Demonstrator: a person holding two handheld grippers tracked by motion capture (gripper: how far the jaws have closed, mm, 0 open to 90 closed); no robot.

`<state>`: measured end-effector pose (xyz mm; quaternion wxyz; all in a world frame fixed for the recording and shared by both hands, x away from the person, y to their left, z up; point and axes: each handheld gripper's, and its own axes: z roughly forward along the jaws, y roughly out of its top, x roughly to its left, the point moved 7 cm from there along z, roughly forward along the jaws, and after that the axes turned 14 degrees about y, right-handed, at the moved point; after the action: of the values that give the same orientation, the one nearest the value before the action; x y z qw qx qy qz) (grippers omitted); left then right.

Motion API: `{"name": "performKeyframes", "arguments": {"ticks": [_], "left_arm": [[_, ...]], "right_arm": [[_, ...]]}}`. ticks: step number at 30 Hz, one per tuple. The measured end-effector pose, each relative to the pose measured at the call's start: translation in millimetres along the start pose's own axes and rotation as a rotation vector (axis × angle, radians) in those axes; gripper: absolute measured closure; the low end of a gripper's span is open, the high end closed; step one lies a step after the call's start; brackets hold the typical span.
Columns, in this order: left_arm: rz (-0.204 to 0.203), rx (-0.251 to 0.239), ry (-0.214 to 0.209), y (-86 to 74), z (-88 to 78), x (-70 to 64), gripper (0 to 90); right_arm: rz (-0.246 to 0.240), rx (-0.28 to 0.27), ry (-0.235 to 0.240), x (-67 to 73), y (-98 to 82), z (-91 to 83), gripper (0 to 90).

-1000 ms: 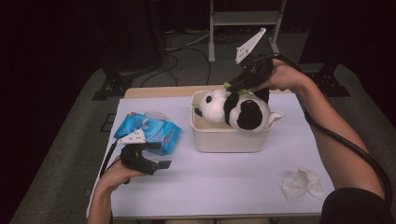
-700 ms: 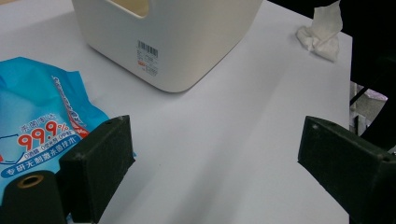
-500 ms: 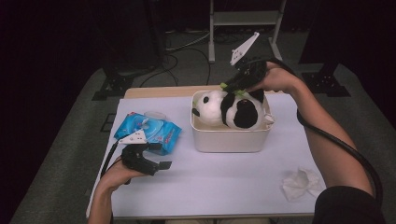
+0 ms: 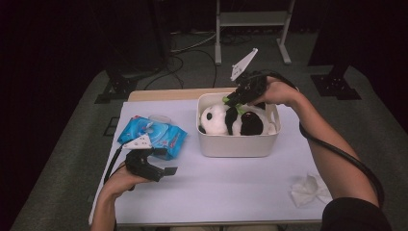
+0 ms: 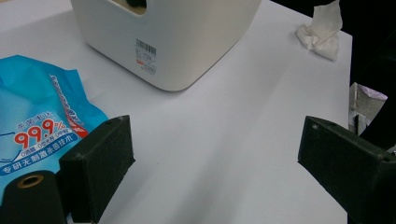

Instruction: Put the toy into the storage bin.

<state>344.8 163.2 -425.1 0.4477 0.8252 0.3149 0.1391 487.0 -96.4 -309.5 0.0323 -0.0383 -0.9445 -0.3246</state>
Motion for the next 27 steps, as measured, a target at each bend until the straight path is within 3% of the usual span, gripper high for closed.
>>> {"name": "performKeyframes", "arguments": {"ticks": [5, 8, 14, 17, 27], "left_arm": [[0.002, 0.002, 0.001, -0.2, -1.0, 0.0, 9.7], [0.001, -0.002, 0.000, 0.4, -1.4, -0.5, 9.7], [-0.001, 0.002, -0.001, -0.2, 0.2, -1.2, 9.7], [0.003, 0.006, -0.002, -0.4, 1.3, -2.0, 9.7], [0.007, 0.002, -0.011, 1.9, 2.6, -4.9, 9.7]], "right_arm": [[0.006, 0.005, 0.027, 2.8, -3.2, 9.8, 75.3], [0.011, 0.024, 0.006, 0.5, -8.7, 11.8, 74.9], [0.035, 0.040, 0.032, 4.4, -21.4, 16.4, 74.6], [0.036, -0.006, 0.045, 8.2, -20.0, 12.9, 74.8], [0.065, -0.026, 0.034, 16.4, -33.4, 3.0, 74.5]]}}
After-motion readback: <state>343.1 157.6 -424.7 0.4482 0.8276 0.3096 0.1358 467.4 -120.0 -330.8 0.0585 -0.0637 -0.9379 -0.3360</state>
